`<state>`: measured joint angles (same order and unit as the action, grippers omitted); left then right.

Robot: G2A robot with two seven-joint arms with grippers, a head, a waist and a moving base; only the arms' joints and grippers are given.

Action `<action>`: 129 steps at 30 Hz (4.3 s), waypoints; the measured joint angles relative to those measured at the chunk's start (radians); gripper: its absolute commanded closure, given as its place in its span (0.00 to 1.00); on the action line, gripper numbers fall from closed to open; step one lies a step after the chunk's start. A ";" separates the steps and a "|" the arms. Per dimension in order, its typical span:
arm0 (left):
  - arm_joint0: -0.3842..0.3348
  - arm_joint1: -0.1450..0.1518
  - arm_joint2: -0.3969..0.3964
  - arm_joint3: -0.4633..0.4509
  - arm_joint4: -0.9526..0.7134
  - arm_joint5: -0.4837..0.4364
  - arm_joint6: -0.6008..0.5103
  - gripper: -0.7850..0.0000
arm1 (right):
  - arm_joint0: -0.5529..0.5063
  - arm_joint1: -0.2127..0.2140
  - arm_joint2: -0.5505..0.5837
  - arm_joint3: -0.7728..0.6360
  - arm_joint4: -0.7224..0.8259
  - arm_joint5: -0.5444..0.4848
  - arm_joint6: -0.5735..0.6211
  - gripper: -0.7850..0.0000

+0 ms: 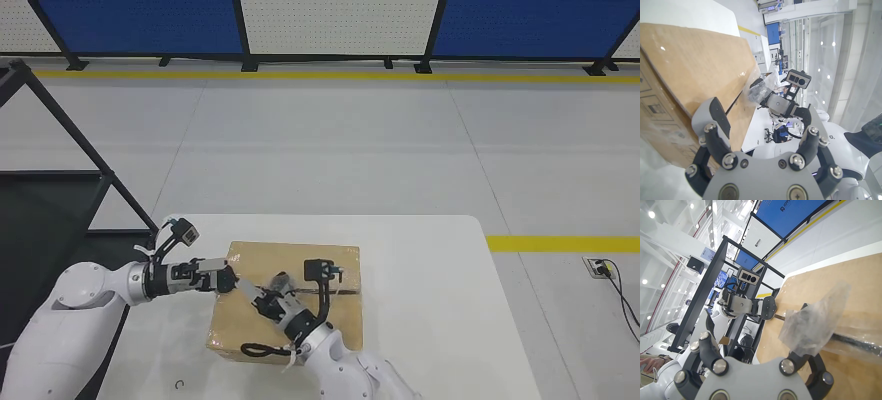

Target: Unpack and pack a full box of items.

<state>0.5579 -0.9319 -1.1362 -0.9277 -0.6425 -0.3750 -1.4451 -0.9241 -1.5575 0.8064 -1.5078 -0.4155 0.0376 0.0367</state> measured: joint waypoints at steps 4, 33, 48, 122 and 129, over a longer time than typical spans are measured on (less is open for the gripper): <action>0.009 0.003 -0.010 -0.006 0.000 0.004 -0.004 0.00 | 0.006 -0.008 0.002 0.005 0.003 -0.008 -0.009 0.00; 0.014 0.002 -0.043 0.012 -0.029 0.010 0.021 0.00 | 0.037 -0.055 0.005 0.099 0.003 -0.018 0.010 0.00; -0.018 -0.008 -0.025 0.058 -0.006 0.018 0.004 0.00 | 0.021 -0.068 0.012 0.100 -0.027 -0.013 0.043 0.00; 0.092 0.011 -0.095 -0.098 -0.022 0.076 -0.035 0.00 | -0.020 -0.125 0.135 0.117 0.010 -0.030 0.078 0.00; 0.074 0.002 -0.062 -0.078 0.011 0.085 -0.006 0.00 | -0.058 -0.115 0.178 0.032 0.073 -0.034 0.174 0.00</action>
<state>0.6320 -0.9304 -1.1982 -1.0059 -0.6315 -0.2899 -1.4512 -0.9822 -1.6722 0.9847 -1.4762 -0.3425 0.0036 0.2105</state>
